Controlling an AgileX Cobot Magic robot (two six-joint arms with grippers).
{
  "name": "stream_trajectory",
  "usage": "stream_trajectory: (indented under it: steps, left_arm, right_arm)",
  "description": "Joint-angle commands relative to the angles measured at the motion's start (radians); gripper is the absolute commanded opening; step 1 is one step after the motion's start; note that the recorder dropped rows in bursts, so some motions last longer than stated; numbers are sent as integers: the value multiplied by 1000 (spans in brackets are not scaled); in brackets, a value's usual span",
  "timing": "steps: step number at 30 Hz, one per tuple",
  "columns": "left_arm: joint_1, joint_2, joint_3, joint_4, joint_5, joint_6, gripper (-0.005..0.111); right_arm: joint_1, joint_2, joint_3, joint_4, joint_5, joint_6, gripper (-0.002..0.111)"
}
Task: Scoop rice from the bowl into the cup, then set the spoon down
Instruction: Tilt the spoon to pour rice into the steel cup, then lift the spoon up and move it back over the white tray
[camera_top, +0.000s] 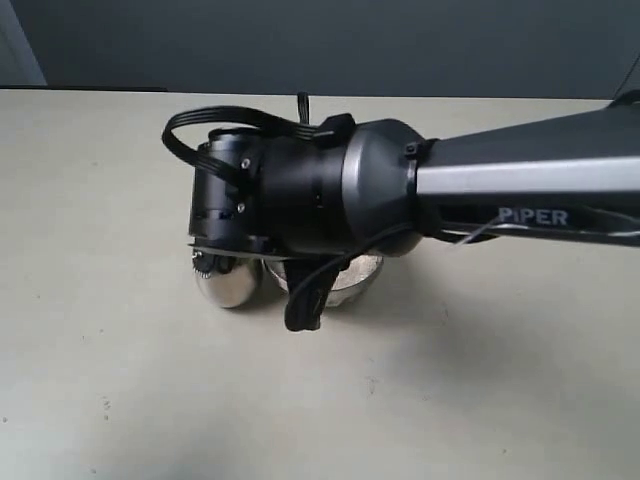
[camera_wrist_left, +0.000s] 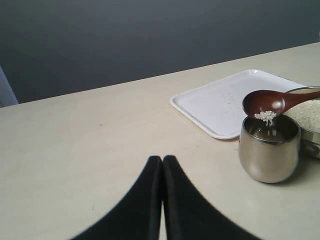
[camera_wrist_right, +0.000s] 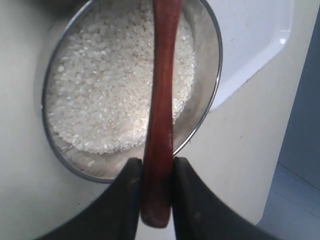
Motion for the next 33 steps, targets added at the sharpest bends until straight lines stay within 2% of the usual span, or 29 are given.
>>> stream_trajectory:
  steps: [1, 14, 24, 33]
  left_arm:
    - [-5, -4, -2, 1, -15, -5, 1]
    - [-5, -4, -2, 1, -15, -5, 1]
    - [-5, -4, -2, 1, -15, -5, 1]
    - [-5, -4, -2, 1, -15, -5, 1]
  right_arm:
    - [17, -13, 4, -24, 21, 17, -1]
    - [38, -31, 58, -95, 9, 88, -1]
    - [83, -31, 115, -249, -3, 204, -1]
    - [87, -31, 128, -295, 1, 211, -1]
